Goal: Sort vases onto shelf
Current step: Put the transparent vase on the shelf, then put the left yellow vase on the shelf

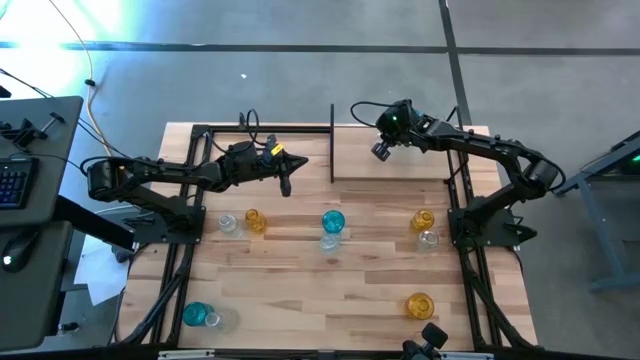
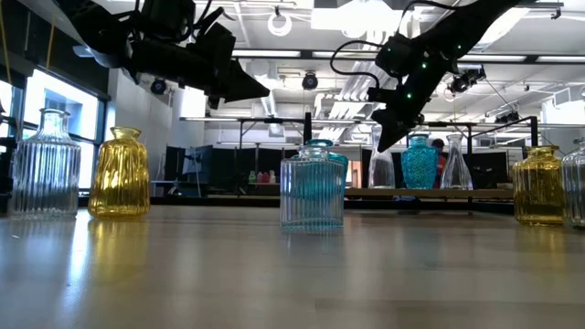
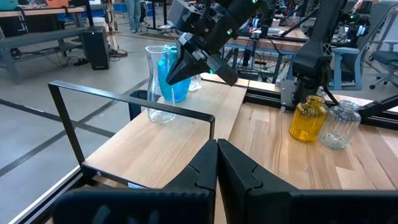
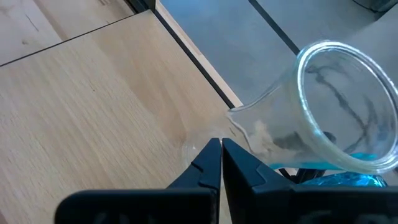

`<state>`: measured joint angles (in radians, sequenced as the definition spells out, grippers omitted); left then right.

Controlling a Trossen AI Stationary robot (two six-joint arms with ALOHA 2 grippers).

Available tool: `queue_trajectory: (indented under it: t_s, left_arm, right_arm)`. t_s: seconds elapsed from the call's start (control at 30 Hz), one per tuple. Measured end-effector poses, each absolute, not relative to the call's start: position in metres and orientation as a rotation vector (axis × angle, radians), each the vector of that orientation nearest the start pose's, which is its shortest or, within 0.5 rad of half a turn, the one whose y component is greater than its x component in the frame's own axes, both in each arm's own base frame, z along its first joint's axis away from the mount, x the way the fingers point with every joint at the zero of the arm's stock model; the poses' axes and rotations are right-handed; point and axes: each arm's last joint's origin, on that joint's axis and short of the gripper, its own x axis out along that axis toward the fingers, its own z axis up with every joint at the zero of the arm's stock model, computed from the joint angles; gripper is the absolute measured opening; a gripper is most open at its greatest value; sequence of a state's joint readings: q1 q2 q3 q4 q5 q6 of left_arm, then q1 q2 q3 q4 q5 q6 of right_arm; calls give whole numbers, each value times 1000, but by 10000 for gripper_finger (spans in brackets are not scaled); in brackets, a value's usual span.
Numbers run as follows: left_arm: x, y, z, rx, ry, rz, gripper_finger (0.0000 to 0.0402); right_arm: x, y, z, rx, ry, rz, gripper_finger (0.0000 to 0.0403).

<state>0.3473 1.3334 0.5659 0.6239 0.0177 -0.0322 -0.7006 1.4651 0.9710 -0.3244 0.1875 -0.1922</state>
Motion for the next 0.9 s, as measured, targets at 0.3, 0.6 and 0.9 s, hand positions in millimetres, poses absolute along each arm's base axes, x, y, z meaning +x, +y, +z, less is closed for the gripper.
queue_trajectory:
  t_s: [0.3, 0.6, 0.9]
  left_arm:
    - [256, 92, 219, -58, 137, 331, 0]
    - [256, 92, 219, -58, 137, 331, 0]
    - [256, 92, 219, -58, 137, 331, 0]
  right_arm:
    - [227, -197, 234, 44, 895, -747, 0]
    - [221, -172, 246, 67, 941, -673, 0]
    - [222, -118, 264, 80, 947, -538, 0]
